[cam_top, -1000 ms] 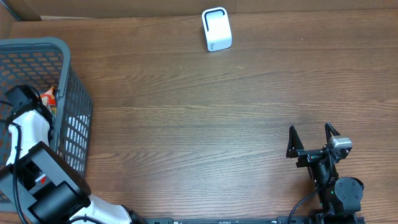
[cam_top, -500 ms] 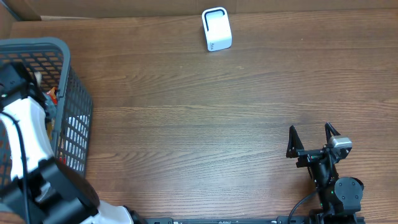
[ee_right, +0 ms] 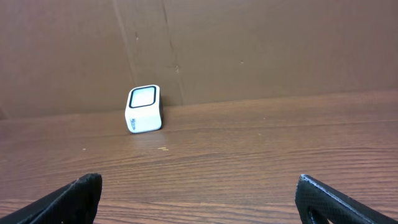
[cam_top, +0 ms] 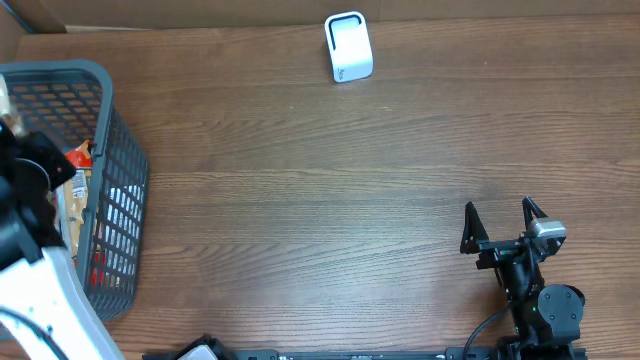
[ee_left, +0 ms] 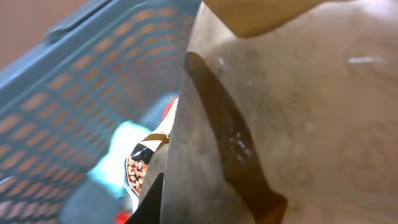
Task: Scan the item barcode
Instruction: 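Grasp the clear-windowed brown snack bag in the basket with left gripper, then lift the snack bag out and place it on the table center, then reach the left gripper into the basket and grasp the red-capped tube, then place the red-capped tube on the table left of the snack bag, then reach into the basket and grasp the mint-green packet with left gripper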
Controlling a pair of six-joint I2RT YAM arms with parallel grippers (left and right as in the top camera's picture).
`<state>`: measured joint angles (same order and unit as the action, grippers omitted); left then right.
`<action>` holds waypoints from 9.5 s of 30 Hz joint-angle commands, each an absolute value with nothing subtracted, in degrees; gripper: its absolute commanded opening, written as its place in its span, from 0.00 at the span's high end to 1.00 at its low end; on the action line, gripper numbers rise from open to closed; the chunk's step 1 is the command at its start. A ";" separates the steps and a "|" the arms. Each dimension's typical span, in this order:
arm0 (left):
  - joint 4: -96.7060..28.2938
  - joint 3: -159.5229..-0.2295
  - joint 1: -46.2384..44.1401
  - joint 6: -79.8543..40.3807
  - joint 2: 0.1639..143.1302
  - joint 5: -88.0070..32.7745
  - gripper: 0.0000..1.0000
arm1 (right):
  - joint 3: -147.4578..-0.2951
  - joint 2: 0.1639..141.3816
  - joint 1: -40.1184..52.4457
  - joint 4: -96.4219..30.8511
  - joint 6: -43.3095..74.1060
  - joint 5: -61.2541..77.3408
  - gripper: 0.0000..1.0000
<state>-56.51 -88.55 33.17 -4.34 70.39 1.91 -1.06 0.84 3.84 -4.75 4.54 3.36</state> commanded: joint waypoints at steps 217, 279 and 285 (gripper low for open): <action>-61.34 -86.30 -14.37 -28.27 107.98 24.29 0.47 | -0.45 0.16 4.12 -4.54 4.93 2.61 0.00; -42.33 -72.47 40.97 13.98 100.14 21.65 0.17 | -0.45 0.16 4.12 -4.54 4.93 2.61 0.00; -41.85 -72.47 40.97 12.38 104.42 23.11 0.27 | -0.45 0.16 4.12 -4.54 4.93 2.61 0.00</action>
